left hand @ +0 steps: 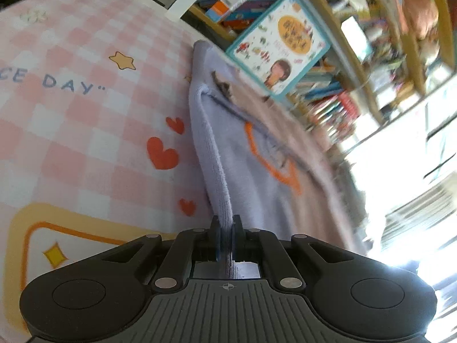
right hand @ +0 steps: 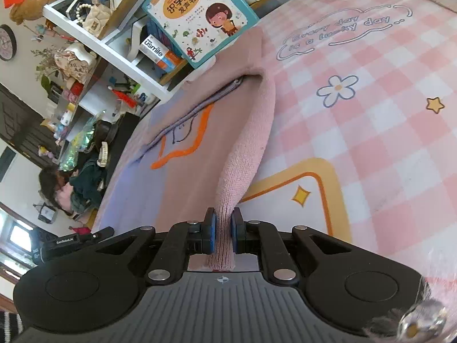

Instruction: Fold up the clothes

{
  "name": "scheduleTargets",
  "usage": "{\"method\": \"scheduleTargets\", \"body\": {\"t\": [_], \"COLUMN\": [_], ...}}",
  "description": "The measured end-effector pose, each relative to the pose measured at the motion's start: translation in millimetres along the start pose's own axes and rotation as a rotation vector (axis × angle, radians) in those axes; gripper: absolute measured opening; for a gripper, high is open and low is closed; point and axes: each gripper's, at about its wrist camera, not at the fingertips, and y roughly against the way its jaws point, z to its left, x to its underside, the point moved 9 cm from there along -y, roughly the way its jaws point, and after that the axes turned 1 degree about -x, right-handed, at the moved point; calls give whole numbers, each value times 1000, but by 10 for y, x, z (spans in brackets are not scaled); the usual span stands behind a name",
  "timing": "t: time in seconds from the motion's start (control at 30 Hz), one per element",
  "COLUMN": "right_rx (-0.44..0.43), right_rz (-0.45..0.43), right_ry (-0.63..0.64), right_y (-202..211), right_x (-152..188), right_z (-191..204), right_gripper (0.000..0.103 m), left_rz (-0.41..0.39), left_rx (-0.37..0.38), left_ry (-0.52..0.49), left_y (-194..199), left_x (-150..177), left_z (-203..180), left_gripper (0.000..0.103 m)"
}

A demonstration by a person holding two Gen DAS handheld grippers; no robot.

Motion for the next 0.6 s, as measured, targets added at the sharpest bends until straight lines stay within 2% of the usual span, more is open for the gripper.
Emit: {"method": "scheduleTargets", "body": {"t": [0.1,0.2,0.33,0.4,0.47,0.6], "right_rx": [-100,-242,-355,-381,-402,-437], "right_rz": [-36,-126,-233,-282,-330,-397], "right_ry": [-32,-54,-43,-49,-63,-135], "right_y": [37,87,50,-17,-83,-233], "right_x": [-146,-448,-885,-1097,-1296,-1643], "right_z": [107,278,468,498,506,410], "right_gripper": [10,10,10,10,10,10], "left_rz": [-60,-113,-214,-264,-304,-327], "left_rx": [148,278,398,455,477,459], "left_ry": [91,119,163,184,196,178], "left_y": [27,-9,-28,-31,-48,-201], "left_x": [-111,-293,-659,-839,-997,-1303], "left_z": [-103,-305,-443,-503,-511,-506], "left_gripper": [5,5,5,5,5,5]}}
